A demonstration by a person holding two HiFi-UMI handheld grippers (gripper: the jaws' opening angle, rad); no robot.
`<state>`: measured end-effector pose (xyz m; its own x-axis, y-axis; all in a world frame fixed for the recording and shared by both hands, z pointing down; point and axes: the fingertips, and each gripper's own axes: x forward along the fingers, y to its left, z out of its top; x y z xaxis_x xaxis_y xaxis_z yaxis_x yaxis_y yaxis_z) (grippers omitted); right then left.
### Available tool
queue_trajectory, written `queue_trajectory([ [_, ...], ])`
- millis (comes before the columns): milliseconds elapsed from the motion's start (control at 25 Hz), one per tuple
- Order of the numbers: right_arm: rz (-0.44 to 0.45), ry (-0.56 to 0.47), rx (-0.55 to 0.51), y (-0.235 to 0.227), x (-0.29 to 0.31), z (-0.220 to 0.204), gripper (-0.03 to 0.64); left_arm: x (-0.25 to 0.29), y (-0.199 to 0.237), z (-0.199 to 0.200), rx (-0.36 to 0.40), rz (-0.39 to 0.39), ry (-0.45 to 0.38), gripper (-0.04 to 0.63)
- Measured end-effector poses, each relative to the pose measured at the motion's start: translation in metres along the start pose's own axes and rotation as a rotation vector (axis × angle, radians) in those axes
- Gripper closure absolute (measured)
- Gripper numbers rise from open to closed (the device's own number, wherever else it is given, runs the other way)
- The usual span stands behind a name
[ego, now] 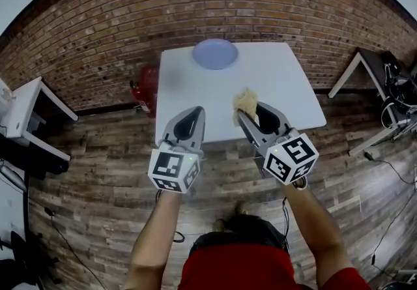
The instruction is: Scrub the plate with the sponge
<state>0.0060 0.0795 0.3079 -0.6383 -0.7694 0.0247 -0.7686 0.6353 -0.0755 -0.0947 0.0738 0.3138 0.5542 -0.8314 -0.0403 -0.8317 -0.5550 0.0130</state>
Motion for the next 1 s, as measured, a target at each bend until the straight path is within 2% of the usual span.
queue_trajectory([
  [200,0.0,0.007,0.001,-0.029,0.027,-0.002,0.463,0.031,0.019,-0.005,-0.01,0.007,0.005,0.583],
  [480,0.017,-0.006,-0.029,-0.082,0.084,0.002,0.463,0.09,0.058,-0.014,0.014,0.045,0.025,0.583],
  [1000,0.101,0.0,-0.019,-0.186,0.181,0.006,0.463,0.21,0.119,-0.027,0.046,0.129,0.063,0.583],
])
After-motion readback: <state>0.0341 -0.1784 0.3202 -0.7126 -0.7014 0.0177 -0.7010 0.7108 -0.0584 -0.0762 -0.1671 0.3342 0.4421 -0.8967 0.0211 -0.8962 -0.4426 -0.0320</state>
